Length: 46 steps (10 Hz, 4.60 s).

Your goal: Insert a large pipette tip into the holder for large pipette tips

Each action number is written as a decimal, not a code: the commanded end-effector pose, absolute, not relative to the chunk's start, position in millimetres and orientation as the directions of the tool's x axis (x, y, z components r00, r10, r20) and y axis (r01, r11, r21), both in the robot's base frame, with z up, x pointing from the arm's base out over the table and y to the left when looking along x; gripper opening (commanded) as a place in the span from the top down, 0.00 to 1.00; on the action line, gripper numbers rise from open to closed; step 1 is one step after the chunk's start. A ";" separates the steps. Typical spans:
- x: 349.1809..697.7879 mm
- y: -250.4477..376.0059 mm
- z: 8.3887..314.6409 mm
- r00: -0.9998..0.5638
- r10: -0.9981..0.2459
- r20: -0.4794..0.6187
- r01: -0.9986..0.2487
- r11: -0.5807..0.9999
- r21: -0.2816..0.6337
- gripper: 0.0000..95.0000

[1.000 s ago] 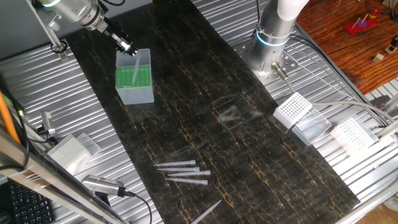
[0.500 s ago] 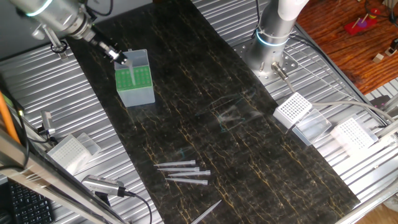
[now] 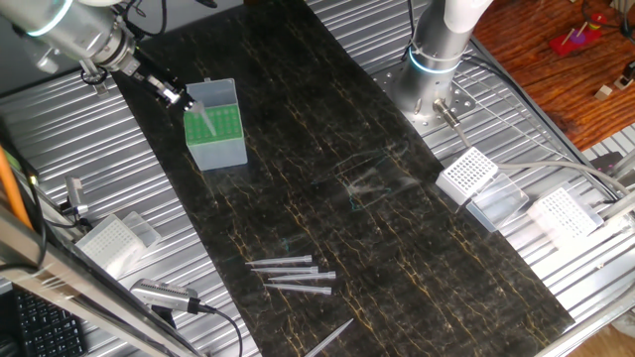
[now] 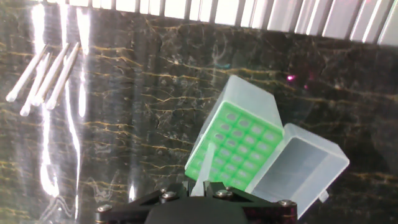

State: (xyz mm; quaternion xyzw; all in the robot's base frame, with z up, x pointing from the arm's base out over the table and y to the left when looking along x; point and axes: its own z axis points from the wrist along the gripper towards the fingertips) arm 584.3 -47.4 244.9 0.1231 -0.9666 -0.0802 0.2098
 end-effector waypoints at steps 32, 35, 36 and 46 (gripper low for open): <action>602.9 72.0 232.7 -0.947 -0.011 0.322 0.020 0.995 0.093 0.40; 597.1 102.1 223.9 -0.944 0.019 0.328 0.048 0.995 0.083 0.40; 595.1 110.4 221.3 -0.944 0.028 0.329 0.057 0.995 0.079 0.60; 590.2 120.2 217.8 -0.941 0.051 0.335 0.079 0.994 0.071 1.00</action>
